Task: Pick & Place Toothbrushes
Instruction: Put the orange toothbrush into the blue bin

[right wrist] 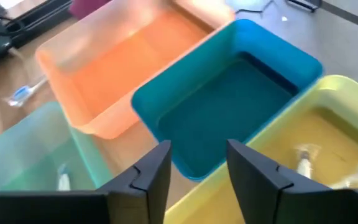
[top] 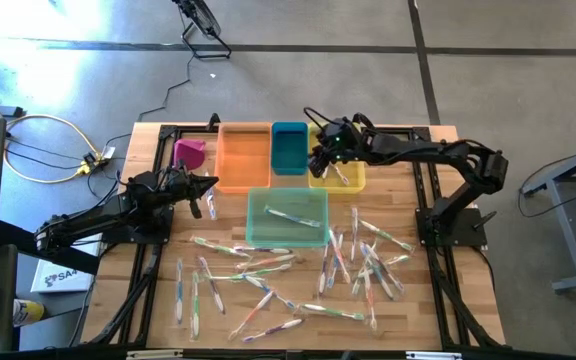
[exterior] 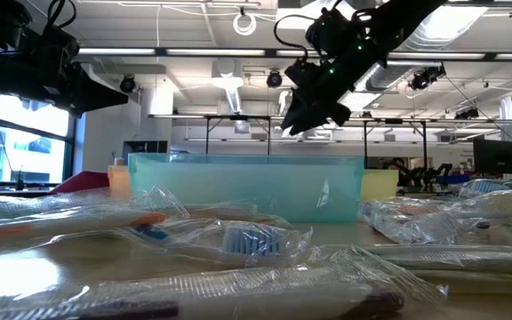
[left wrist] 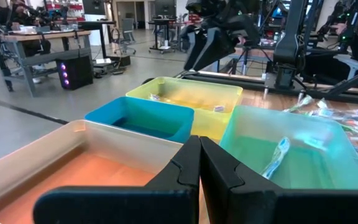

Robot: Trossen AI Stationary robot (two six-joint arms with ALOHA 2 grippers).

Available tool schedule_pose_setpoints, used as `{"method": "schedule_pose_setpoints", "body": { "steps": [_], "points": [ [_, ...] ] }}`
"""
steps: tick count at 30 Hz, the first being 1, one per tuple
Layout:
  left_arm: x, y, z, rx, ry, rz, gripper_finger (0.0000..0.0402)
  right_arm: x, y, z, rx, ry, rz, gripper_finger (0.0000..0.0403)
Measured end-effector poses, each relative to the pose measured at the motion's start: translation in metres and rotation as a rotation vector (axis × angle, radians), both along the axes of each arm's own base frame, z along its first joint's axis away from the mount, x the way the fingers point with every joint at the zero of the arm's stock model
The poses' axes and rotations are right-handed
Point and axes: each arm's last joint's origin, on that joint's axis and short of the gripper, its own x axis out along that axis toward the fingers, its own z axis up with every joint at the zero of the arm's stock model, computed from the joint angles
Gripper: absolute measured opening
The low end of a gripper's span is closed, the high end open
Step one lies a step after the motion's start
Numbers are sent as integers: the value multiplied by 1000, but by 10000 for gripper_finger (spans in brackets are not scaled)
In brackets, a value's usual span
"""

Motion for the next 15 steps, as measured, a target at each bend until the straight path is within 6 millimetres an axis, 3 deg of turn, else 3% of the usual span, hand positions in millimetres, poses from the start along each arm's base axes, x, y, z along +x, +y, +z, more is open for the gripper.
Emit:
{"method": "schedule_pose_setpoints", "body": {
  "steps": [9,15],
  "points": [
    [0,0,0,-46,-20,1,0,0,0,0,-48,22,59,19],
    [0,0,0,-91,-39,1,0,2,-1,2,-69,-3,80,7]
  ]
}}
